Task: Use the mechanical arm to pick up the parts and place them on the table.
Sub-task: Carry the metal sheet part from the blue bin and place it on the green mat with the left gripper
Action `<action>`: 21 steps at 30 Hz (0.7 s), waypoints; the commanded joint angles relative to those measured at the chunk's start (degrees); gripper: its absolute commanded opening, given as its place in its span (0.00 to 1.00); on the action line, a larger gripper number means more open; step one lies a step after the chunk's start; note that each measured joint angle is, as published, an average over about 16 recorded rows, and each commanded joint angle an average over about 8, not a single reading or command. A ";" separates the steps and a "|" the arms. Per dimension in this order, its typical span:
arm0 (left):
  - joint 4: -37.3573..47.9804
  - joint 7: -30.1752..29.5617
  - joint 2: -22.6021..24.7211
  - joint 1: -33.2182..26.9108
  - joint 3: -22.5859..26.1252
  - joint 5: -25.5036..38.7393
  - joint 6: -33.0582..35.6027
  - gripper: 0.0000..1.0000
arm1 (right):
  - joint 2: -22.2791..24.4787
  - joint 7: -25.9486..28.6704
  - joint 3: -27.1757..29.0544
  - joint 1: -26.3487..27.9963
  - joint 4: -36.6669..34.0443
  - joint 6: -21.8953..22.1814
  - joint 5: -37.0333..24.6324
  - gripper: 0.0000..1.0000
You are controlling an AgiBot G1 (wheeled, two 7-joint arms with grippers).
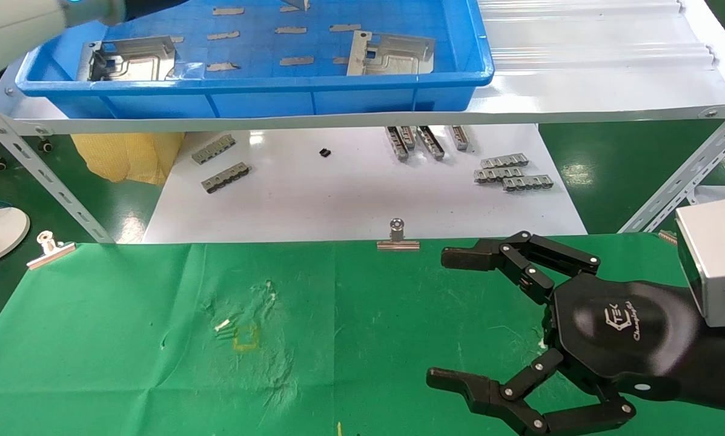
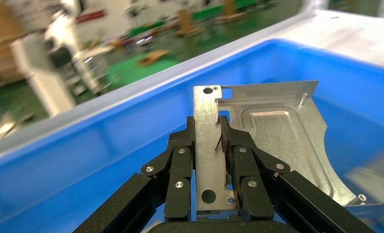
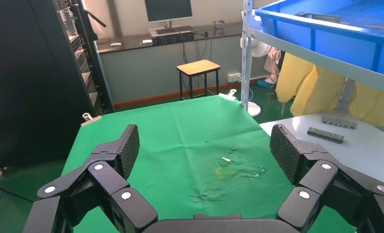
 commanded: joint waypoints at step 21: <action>-9.20 23.62 -15.93 7.88 5.20 -0.62 42.39 0.00 | 0.00 0.00 0.00 0.00 0.00 0.00 0.00 1.00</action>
